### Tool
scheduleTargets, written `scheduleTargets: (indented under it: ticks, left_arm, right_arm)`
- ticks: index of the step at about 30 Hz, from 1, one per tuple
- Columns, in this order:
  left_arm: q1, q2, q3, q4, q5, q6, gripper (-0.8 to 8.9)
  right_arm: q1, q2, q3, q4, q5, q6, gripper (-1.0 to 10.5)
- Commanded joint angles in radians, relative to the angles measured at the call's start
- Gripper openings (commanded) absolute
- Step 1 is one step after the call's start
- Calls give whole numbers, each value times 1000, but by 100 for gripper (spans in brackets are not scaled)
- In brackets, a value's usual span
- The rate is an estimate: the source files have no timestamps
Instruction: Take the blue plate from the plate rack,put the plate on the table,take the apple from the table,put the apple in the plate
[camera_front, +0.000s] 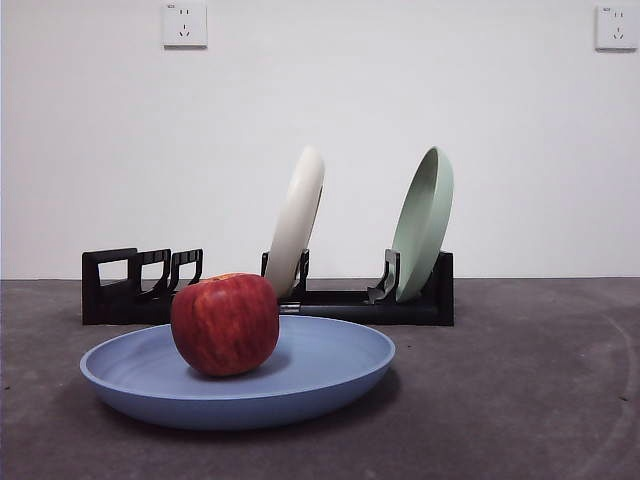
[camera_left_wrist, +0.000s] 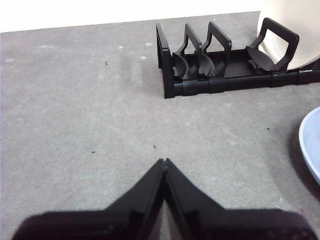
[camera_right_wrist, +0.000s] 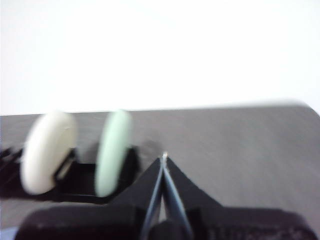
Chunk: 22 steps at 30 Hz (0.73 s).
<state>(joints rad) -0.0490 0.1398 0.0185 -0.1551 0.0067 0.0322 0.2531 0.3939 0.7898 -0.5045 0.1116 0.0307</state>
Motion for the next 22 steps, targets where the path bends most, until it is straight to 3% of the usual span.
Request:
scheduleTargets:
  ticks: [1, 4, 11, 17, 22]
  left_arm:
    - [-2, 0, -8, 6, 0, -5, -3]
    - [-2, 0, -8, 6, 0, -5, -3]
    - [-2, 0, -8, 6, 0, -5, -3]
    - [-2, 0, -8, 6, 0, -5, -3]
    - [-2, 0, -8, 6, 0, -5, -3]
  right_arm:
    - [-100, -54, -239, 153, -269, -208, 1]
    - [-170, -96, -389, 220, -334, -232, 1]
    - [-264, -214, -643, 447, -327, -216, 1]
    - [-274, -317, -765, 481, -259, -109, 1]
    - [-275, -377, -776, 370, -163, -108, 1]
